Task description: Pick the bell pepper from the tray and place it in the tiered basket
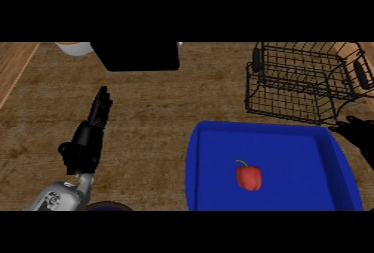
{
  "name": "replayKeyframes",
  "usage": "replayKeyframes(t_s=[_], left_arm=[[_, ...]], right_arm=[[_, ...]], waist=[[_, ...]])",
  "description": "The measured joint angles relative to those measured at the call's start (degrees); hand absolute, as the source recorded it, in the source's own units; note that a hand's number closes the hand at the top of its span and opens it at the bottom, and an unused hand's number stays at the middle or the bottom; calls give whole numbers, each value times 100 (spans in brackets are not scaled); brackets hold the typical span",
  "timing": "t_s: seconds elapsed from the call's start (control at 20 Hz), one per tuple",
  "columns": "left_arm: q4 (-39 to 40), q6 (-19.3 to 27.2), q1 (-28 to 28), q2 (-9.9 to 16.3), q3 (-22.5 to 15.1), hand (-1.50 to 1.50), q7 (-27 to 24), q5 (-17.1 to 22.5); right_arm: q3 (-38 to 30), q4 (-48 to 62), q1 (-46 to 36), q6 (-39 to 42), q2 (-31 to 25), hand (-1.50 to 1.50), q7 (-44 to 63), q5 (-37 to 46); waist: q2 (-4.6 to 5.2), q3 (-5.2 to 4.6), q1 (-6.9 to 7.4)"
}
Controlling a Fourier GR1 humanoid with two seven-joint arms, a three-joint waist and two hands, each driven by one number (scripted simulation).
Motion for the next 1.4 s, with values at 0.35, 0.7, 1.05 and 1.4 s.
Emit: replayKeyframes(t_s=[0.35, 0.7, 1.05, 1.4], left_arm=[[-33, 105, 25, -50, 15, 0, 87, -63], [-47, 121, 43, -57, 23, 0, 151, -109], [33, 29, 23, -163, 28, 0, 42, -181], [105, -130, -80, -294, 94, 0, 60, -280]], right_arm=[[-589, -1127, 54, -201, -1307, -150, -75, 1979], [-641, -2927, 200, -838, -2036, -150, 607, 3851], [121, -4903, 592, -1226, -1905, -150, 2626, 4954], [1325, -5419, 214, -1143, -1501, -150, 4232, 5161]], waist=[[-70, -14, -122], [-84, -23, -159], [-30, -21, -19], [2, -16, 110]])
